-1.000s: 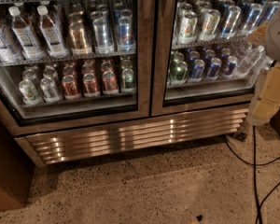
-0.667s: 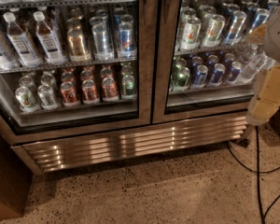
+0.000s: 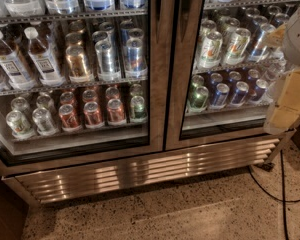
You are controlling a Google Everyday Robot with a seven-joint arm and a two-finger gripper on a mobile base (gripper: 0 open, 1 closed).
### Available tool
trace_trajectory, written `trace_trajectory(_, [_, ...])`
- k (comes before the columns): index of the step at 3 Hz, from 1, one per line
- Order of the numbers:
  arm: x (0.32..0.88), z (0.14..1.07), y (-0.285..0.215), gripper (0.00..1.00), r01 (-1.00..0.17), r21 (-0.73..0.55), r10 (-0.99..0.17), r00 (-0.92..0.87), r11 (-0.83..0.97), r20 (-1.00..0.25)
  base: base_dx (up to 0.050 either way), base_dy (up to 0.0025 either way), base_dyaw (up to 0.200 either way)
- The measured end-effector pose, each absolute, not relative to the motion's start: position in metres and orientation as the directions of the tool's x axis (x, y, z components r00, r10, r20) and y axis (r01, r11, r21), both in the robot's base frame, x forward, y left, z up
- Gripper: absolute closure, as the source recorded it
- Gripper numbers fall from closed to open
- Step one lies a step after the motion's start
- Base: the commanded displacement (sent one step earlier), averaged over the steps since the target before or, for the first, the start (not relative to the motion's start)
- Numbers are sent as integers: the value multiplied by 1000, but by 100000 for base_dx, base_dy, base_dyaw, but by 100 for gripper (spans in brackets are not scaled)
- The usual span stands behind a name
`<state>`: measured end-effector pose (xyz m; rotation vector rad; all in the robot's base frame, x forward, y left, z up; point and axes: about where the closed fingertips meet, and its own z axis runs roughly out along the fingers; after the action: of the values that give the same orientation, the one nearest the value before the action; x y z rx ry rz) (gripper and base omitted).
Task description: Open right fridge door
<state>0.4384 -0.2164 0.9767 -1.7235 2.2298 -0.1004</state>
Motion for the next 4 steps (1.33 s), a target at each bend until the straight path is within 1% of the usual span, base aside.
trace_trajectory(1, [438, 977, -216, 0, -930, -248, -953, -221, 270, -208, 4998, 1, -30])
trace_trajectory(2, [438, 977, -216, 0, -930, -248, -953, -221, 270, -208, 0, 0, 0])
trace_trajectory(3, [460, 963, -214, 0, -938, -197, -941, -233, 284, -247, 0, 0, 0])
trace_trajectory(4, [495, 916, -156, 0, -965, -139, -962, -193, 222, -193, 0, 0, 0])
